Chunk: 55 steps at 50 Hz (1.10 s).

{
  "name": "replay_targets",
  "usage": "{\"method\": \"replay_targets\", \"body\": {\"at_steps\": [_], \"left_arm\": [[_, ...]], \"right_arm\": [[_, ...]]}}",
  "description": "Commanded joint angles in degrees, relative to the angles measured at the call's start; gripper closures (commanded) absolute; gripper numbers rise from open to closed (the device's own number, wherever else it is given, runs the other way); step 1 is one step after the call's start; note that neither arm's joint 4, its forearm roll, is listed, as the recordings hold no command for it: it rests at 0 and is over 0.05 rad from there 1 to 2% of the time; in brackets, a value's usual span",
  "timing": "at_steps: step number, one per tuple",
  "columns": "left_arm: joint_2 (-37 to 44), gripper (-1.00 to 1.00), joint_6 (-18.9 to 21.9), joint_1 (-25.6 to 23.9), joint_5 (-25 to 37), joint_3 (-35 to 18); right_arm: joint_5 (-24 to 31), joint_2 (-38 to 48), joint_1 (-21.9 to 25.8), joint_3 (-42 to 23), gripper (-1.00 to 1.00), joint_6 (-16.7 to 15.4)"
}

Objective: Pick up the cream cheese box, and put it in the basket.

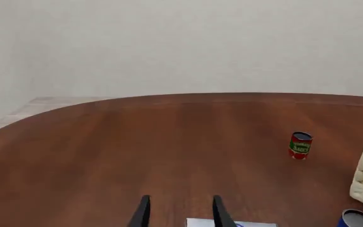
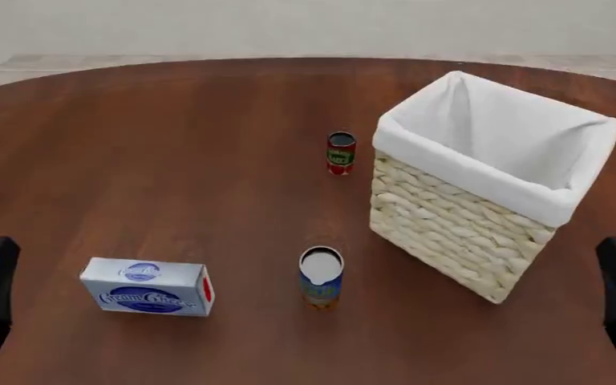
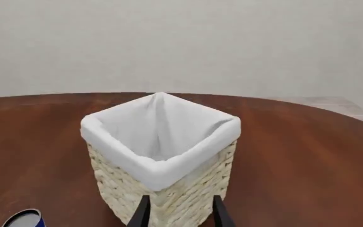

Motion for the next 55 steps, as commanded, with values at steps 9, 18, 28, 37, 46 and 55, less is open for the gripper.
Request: {"method": "replay_targets", "body": {"at_steps": [9, 18, 28, 37, 46, 55], "left_arm": [[0.01, -1.0, 0.48, 0.04, 0.0, -0.26], [0.09, -1.0, 0.31, 0.11, -0.05, -0.28], [0.03, -1.0, 0.04, 0.17, -0.24, -0.24], [0.05, -1.0, -0.26, 0.24, -0.3, -0.18], [0.01, -1.0, -0.54, 0.27, -0.32, -0.11], [0.03, -1.0, -0.69, 0.21, -0.26, -0.09]], "right_arm": [[-0.04, -0.06, 0.56, -0.35, -1.0, -0.84], [0.03, -0.08, 0.94, -0.65, -1.0, -1.34], [1.72, 0.0, 3.8, -2.83, -1.0, -2.35], [5.14, -0.06, 5.76, -7.71, -1.0, -2.19], [8.01, -0.06, 8.88, -12.05, -1.0, -2.68], [10.25, -0.01, 12.58, -15.95, -1.0, -2.4]]}}
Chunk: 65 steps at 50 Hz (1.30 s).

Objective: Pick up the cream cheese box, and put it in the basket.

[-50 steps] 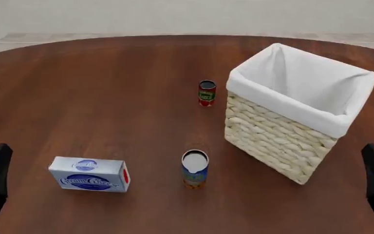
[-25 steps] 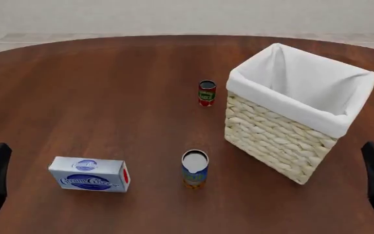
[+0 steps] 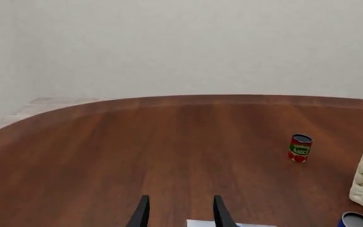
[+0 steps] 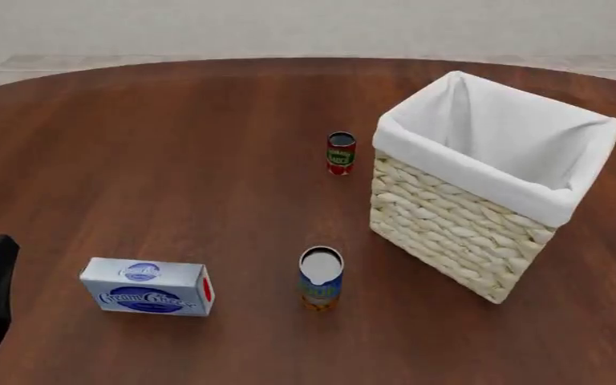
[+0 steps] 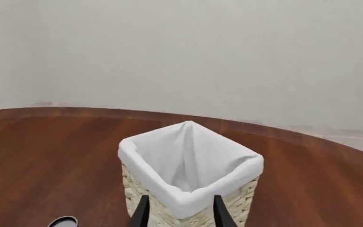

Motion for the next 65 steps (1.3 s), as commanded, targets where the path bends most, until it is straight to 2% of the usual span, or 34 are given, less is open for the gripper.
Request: {"method": "replay_targets", "body": {"at_steps": [1, 9, 12, 14, 15, 19, 20, 22, 23, 31, 46, 50, 53, 61, 62, 65], "left_arm": [[0.04, -1.0, -0.24, -0.05, 0.03, 0.04], [0.15, -1.0, -0.19, -0.18, -0.09, 0.02], [0.29, -1.0, -0.1, -0.34, -0.18, -0.03], [0.3, -1.0, -0.1, -0.36, -0.19, -0.03], [0.31, -1.0, -0.18, -0.47, -0.17, -0.01], [0.22, -1.0, -0.17, -0.45, -0.11, -0.01], [0.24, -1.0, -0.16, -0.42, -0.13, -0.02], [0.3, -1.0, -0.16, -0.42, -0.18, -0.01], [0.34, -1.0, -0.15, -0.51, -0.2, 0.0], [0.4, -1.0, -0.19, -0.43, -0.3, 0.0], [0.16, -1.0, -0.08, -0.53, -0.12, 0.02], [0.45, -1.0, -0.1, -0.56, -0.41, 0.02], [0.4, -1.0, -0.11, -0.61, -0.36, 0.02], [0.17, -1.0, -0.28, -0.57, -0.16, 0.02], [0.14, -1.0, -0.37, -0.47, -0.14, 0.03], [0.01, -1.0, -0.49, -0.45, -0.05, 0.06]], "right_arm": [[3.18, 0.04, 4.55, -5.29, -1.0, -0.74], [5.09, -0.03, 8.6, -7.66, -1.0, -2.14], [5.95, -0.02, 12.45, -8.82, -1.0, -4.53], [6.3, 0.05, 13.16, -9.22, -1.0, -4.11], [6.28, 0.24, 14.02, -9.49, -1.0, -5.31], [6.0, 1.12, 14.89, -10.12, -1.0, -4.74], [5.19, 2.32, 16.79, -10.55, -1.0, -5.58], [5.08, 2.71, 17.6, -10.62, -1.0, -6.31], [4.56, 4.05, 20.25, -11.19, -1.0, -6.82], [2.32, 8.23, 27.37, -12.2, -1.0, -7.9], [-3.92, 17.26, 36.62, -14.38, -1.0, -10.2], [-4.46, 18.23, 37.65, -14.62, -1.0, -10.37], [-6.36, 20.86, 40.23, -14.67, -1.0, -12.06], [-10.7, 28.89, 45.5, -16.82, -1.0, -14.02], [-11.63, 30.59, 47.47, -16.99, -1.0, -15.68], [-12.64, 33.43, 48.95, -18.07, -1.0, -15.97]]}}
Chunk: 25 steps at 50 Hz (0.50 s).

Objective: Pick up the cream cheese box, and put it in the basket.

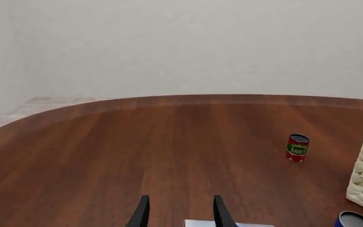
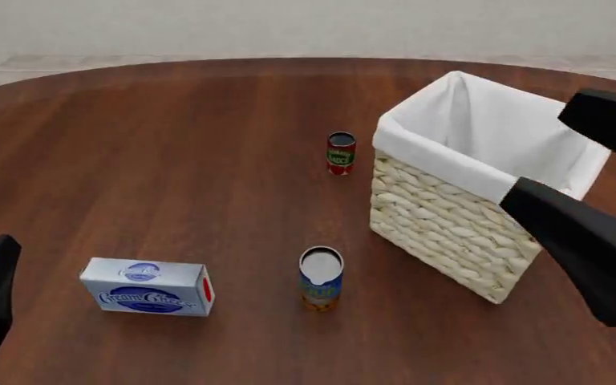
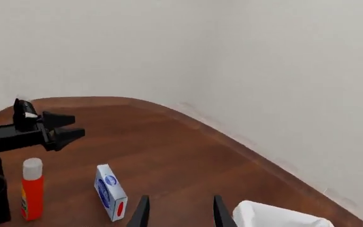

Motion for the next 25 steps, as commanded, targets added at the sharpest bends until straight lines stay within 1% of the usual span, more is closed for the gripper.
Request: {"method": "replay_targets", "body": {"at_steps": [1, 2, 3, 5, 6, 11, 16, 22, 23, 25], "left_arm": [[-0.23, -1.0, -0.27, 0.09, 0.15, 0.04], [-0.23, -1.0, -0.27, 0.09, 0.15, 0.04], [-0.25, -1.0, -0.25, 0.13, 0.14, 0.04], [-0.25, -1.0, -0.24, 0.09, 0.14, 0.05], [-0.25, -1.0, -0.22, 0.12, 0.14, 0.05], [-0.21, -1.0, -0.25, 0.12, 0.11, 0.06], [-0.1, -1.0, -0.21, 0.17, 0.05, 0.07], [0.09, -1.0, -0.24, 0.2, -0.12, 0.07], [0.1, -1.0, -0.17, 0.19, -0.14, 0.07], [0.18, -1.0, -0.13, 0.2, -0.2, 0.08]], "right_arm": [[-5.33, 10.68, 8.06, -2.6, -1.0, -3.77], [-5.34, 10.69, 8.07, -2.6, -1.0, -3.77], [-5.8, 11.88, 9.13, -2.67, -1.0, -4.44], [-6.13, 13.68, 10.57, -3.22, -1.0, -4.36], [-6.38, 14.37, 11.2, -3.3, -1.0, -4.94], [-7.19, 16.49, 12.43, -3.65, -1.0, -6.05], [-7.51, 17.55, 13.14, -3.72, -1.0, -5.96], [-6.9, 19.69, 15.09, -4.4, -1.0, -5.67], [-7.14, 19.95, 15.35, -4.26, -1.0, -6.53], [-6.77, 20.73, 15.58, -4.67, -1.0, -6.25]]}}
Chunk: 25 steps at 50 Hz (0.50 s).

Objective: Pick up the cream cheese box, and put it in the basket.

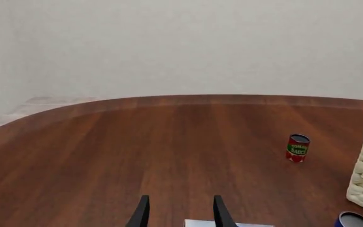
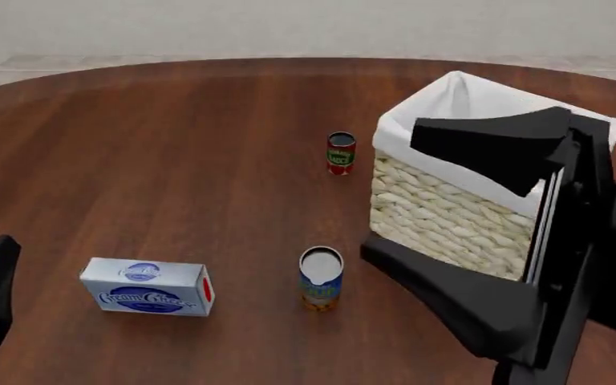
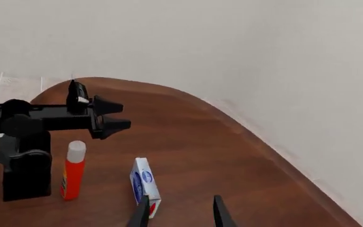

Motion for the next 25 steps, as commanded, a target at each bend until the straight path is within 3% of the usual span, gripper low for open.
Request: {"method": "replay_targets", "body": {"at_steps": [1, 25], "left_arm": [[0.28, -1.0, 0.04, 0.07, -0.25, 0.02], [0.02, -1.0, -0.2, 0.24, -0.06, 0.04]], "right_arm": [[-0.39, 4.56, 2.97, -1.07, -1.0, -1.38], [1.32, 14.18, 3.98, -5.37, -1.0, -2.43]]}}
